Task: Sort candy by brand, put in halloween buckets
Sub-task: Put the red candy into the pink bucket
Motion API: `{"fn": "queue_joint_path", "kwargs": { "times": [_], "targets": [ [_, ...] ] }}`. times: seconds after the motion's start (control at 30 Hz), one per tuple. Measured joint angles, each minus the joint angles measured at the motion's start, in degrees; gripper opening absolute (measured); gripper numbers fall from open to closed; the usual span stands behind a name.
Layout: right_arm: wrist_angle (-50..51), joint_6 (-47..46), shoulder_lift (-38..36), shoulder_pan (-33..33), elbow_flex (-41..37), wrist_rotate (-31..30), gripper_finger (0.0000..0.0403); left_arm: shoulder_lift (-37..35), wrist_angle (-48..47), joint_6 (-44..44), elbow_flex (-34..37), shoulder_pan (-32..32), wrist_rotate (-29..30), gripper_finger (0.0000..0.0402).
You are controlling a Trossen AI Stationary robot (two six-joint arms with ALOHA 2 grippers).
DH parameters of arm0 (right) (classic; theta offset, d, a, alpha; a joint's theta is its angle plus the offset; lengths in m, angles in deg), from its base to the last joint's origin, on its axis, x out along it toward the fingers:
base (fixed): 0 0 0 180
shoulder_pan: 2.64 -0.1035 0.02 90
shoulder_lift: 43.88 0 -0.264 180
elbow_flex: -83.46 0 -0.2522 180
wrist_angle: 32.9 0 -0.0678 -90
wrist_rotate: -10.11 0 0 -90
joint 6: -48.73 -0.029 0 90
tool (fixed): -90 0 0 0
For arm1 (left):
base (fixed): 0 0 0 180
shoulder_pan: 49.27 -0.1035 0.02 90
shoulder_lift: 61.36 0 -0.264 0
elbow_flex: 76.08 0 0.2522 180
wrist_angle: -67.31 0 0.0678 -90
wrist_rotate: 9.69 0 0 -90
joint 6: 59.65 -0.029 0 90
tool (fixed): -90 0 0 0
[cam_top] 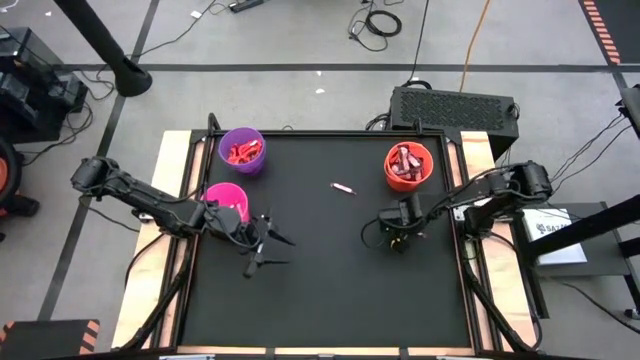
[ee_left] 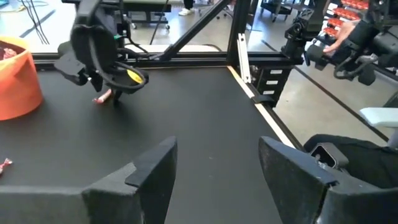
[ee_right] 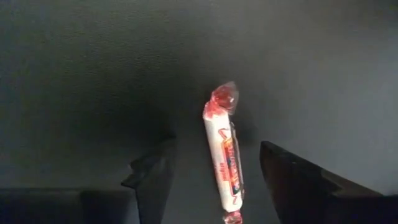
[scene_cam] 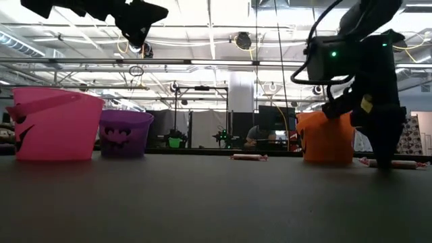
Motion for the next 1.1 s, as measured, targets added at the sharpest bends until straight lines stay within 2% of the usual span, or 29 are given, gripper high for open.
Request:
{"fn": "queue_joint_path", "kwargs": {
  "times": [0.17,0.37,0.5,0.57,0.7,0.83,1.0,1.1],
  "targets": [
    [-0.2,1.3,0.0,1.5,-0.3,1.5,0.0191,0.0,-0.1,0.1,0.0,0.1,0.0,0.0232],
    [-1.8,2.7,-0.5,2.1,-0.5,2.0,0.0081,0.0,-0.2,1.5,0.0,0.1,0.1,0.0232],
    [-5.3,4.2,-1.8,2.1,-0.7,1.5,0.0016,0.0,-1.6,1.5,0.0,0.1,2.7,0.0232],
    [-8.7,4.4,-2.8,2.0,0.0,0.0,0.0014,0.0,-1.9,1.5,0.0,0.0,3.2,0.0232],
    [-13.9,5.0,-5.9,1.9,0.6,0.5,0.0041,0.0,-2.4,1.5,0.0,0.1,4.9,0.0232],
    [-28.8,7.1,-9.3,0.2,1.0,0.7,0.0049,2.9,-1.3,1.6,0.1,0.1,8.0,0.0232],
    [-52.3,13.1,-9.7,-4.4,1.0,0.9,0.0038,12.5,9.6,5.7,1.0,0.1,8.1,0.0232],
    [-63.1,16.5,-8.5,-7.3,1.1,1.0,0.0034,19.3,19.2,7.0,1.0,0.1,8.6,0.0232]
  ]
}}
